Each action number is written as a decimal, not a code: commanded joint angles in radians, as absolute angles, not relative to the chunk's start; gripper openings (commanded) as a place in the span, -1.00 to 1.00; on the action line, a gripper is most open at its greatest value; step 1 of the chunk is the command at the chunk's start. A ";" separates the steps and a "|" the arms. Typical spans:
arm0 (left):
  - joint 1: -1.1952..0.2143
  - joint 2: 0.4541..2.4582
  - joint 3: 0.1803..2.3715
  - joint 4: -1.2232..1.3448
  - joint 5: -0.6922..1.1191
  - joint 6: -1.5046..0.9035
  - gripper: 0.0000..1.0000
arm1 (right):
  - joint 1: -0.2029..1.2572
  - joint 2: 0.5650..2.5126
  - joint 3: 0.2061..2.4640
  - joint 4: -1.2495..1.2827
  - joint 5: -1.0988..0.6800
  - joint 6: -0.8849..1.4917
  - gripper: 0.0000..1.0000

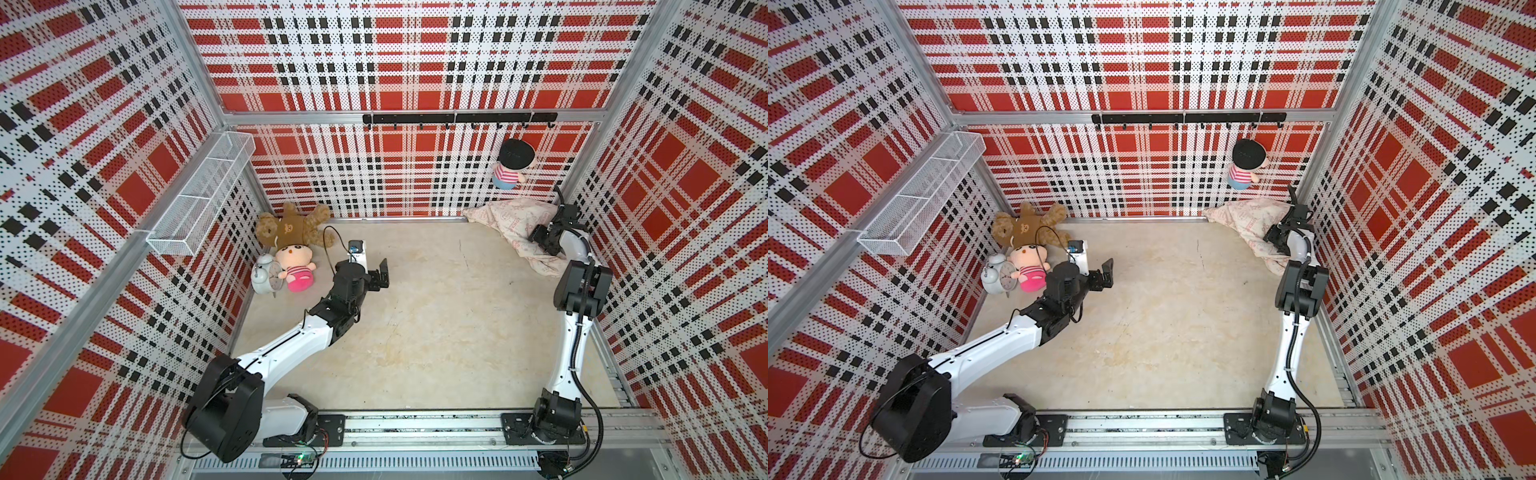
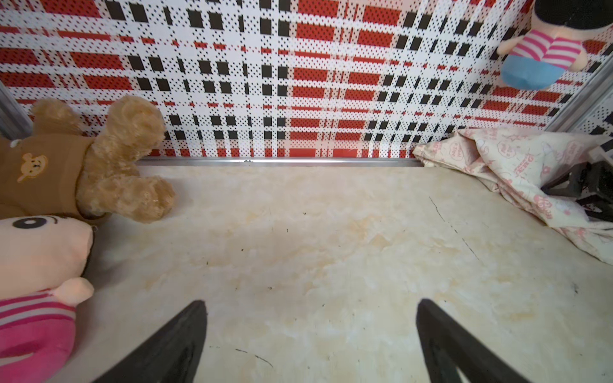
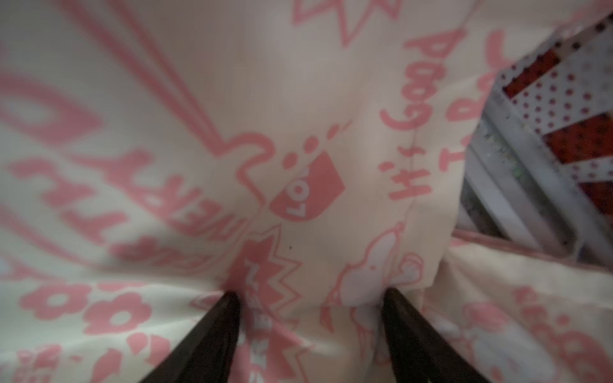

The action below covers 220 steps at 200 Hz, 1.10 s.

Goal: Unzip the jacket
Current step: Flatten out the jacket at the center of the board.

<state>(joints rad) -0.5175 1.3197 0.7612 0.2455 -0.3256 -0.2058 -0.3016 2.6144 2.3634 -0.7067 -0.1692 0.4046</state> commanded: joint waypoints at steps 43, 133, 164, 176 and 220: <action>-0.528 1.414 0.867 0.109 -0.348 -0.314 0.85 | -0.238 2.530 2.297 -0.752 -0.242 0.333 -1.00; -0.621 1.198 0.663 0.381 -0.357 -0.238 0.99 | 0.073 1.806 1.674 -0.564 -0.111 0.210 -1.00; -0.643 1.129 0.608 0.418 -0.288 -0.218 0.99 | 0.233 1.643 1.662 -0.637 -0.095 0.198 -1.00; -0.649 1.099 0.578 0.445 -0.259 -0.203 0.99 | 0.278 1.600 1.717 -0.678 -0.115 0.200 -1.00; -0.654 0.987 0.463 0.509 -0.186 -0.212 0.97 | 0.291 1.504 1.902 -0.771 -0.170 0.268 -1.00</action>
<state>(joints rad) -0.6495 1.0359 0.5007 0.4450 -0.2382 -0.2134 0.3042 1.5848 1.8011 -0.7288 -0.1410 0.2405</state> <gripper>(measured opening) 0.983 0.068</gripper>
